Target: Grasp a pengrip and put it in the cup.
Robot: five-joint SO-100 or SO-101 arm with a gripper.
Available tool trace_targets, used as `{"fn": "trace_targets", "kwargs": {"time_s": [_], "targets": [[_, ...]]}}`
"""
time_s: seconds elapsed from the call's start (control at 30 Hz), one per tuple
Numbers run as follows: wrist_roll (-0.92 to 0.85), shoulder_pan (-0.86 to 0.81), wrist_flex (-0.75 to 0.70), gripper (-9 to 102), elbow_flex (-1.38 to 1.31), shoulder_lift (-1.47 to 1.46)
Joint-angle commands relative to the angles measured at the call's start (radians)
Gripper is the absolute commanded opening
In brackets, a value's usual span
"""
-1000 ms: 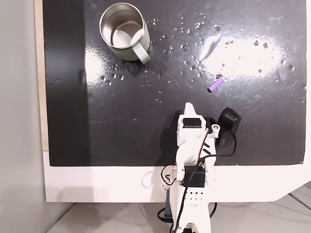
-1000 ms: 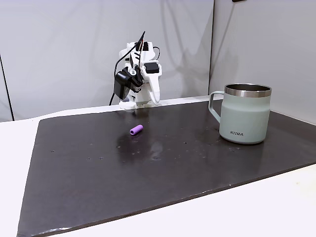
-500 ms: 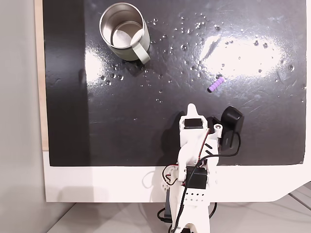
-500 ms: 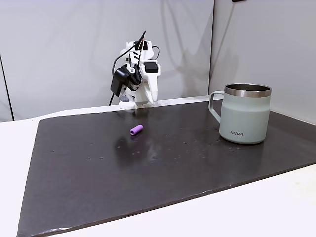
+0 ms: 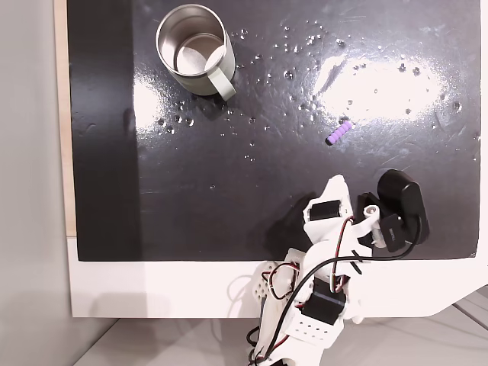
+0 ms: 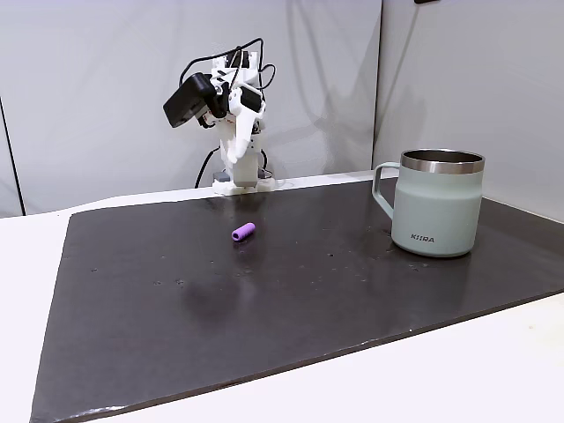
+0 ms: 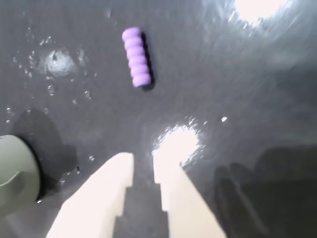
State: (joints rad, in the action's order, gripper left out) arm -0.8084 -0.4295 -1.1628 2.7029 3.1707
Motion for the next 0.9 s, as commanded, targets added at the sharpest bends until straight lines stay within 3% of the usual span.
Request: {"fn": "trace_targets", "kwargs": {"time_s": [0.0,0.53,0.87], "targets": [[-0.104,-0.055,0.003,4,-0.066,0.008],[-0.187,0.006,-0.009,18,-0.434,-0.598],[-0.253,-0.014,0.091,28,-0.578,-0.966]]}}
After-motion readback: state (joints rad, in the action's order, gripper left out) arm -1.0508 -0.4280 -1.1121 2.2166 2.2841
